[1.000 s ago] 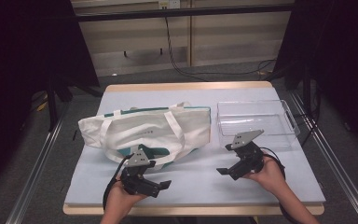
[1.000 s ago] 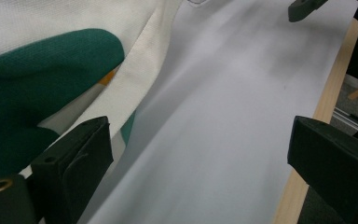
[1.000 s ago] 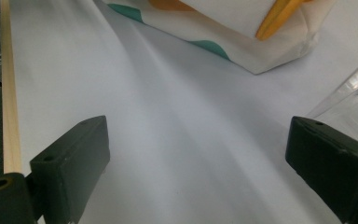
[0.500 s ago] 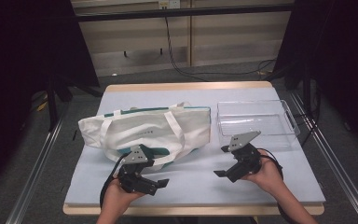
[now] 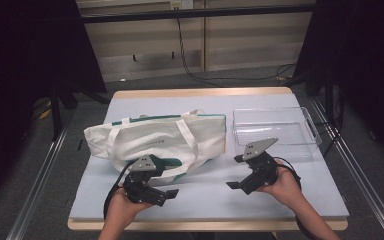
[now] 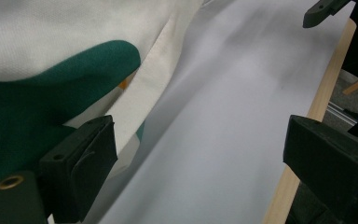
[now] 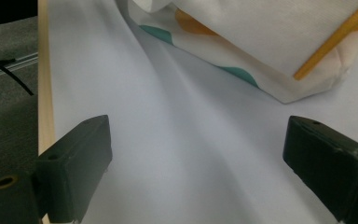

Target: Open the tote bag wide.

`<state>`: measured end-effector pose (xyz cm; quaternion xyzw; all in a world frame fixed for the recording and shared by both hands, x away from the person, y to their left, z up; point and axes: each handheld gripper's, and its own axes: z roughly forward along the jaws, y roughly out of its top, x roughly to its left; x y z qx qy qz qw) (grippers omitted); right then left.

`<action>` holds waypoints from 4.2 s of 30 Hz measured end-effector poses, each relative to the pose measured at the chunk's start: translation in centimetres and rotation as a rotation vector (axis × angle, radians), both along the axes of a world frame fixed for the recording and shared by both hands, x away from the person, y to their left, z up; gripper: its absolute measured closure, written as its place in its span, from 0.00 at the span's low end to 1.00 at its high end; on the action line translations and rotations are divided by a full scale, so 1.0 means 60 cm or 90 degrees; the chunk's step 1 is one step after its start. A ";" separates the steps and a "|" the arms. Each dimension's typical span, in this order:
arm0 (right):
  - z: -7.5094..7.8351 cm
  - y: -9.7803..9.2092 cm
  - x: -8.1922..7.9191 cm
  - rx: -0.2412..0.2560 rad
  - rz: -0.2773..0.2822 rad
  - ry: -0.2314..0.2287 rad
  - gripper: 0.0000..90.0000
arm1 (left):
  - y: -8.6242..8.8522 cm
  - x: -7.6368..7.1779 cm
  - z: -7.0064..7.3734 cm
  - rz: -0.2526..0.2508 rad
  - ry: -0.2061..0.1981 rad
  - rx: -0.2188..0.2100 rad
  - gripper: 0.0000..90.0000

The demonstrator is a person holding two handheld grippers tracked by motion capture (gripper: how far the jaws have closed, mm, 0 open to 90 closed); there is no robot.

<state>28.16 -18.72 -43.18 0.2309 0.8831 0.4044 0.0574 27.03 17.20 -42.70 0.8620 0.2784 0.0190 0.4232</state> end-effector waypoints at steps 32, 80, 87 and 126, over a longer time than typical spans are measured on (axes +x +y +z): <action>0.041 0.036 0.016 0.016 0.030 0.002 0.10 | 0.027 0.047 0.070 0.007 -0.016 0.014 0.12; 0.096 0.066 0.062 0.046 0.049 0.013 0.13 | 0.045 0.116 0.172 0.030 -0.029 0.027 0.12; 0.102 0.075 0.064 0.045 0.054 0.011 0.13 | 0.049 0.127 0.179 0.040 -0.029 0.032 0.12; 0.124 0.092 0.084 0.050 0.067 0.001 0.18 | 0.057 0.203 0.211 0.071 -0.046 0.049 0.18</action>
